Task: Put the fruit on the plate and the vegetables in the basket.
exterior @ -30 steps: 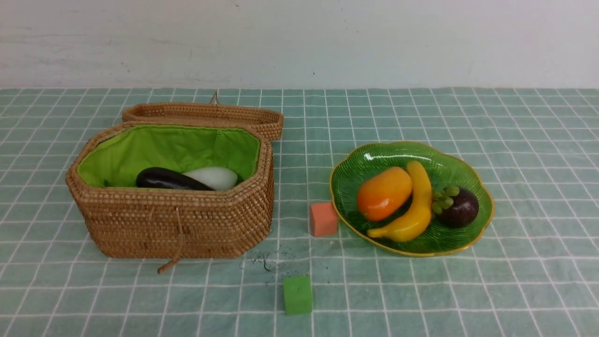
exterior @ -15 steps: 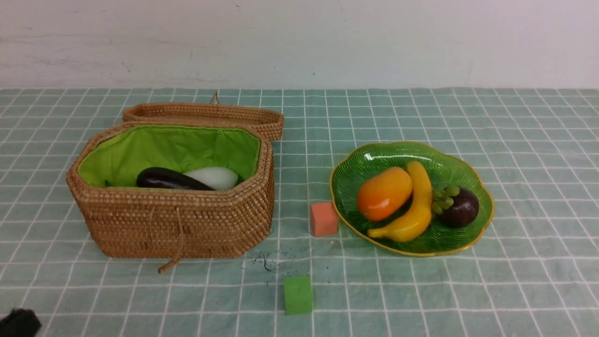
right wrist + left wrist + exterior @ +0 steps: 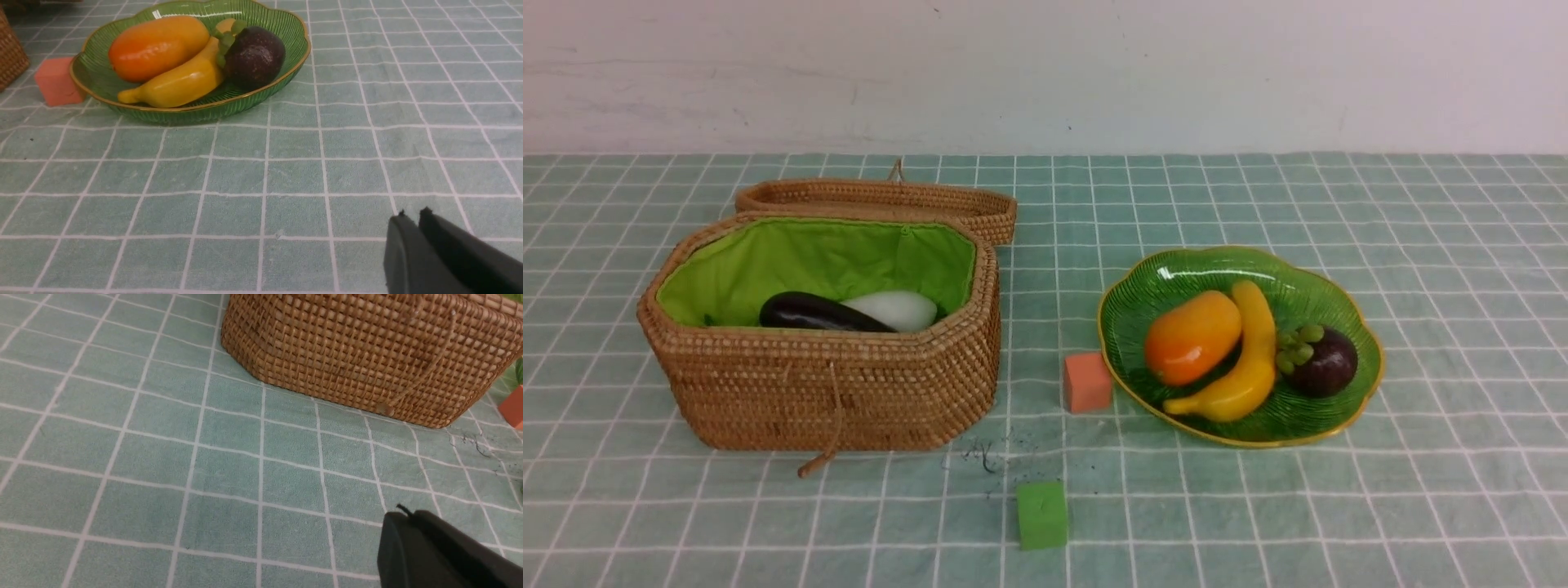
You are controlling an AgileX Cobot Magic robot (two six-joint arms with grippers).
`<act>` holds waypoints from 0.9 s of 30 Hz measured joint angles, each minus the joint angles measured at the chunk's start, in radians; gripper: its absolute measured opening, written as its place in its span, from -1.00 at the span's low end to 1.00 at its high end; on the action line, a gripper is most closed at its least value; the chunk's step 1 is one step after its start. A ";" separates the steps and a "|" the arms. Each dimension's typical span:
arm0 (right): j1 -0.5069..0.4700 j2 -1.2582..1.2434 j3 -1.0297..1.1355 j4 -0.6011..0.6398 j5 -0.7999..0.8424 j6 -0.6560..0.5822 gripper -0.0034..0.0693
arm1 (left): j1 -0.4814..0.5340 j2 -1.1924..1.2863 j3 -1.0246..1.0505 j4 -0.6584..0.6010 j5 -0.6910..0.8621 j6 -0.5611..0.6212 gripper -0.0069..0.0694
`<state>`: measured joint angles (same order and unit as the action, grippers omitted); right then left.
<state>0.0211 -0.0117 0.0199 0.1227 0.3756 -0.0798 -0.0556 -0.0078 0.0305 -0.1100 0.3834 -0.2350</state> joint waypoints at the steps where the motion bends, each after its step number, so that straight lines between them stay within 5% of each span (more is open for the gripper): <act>1: 0.000 0.000 0.000 0.000 0.000 0.000 -0.77 | 0.000 0.000 0.000 0.000 0.000 0.000 -0.85; 27: 0.000 0.000 0.000 0.000 0.000 0.000 -0.66 | 0.000 0.000 0.001 -0.001 -0.001 0.000 -0.85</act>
<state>0.0211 -0.0117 0.0199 0.1227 0.3756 -0.0798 -0.0556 -0.0078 0.0313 -0.1108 0.3821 -0.2350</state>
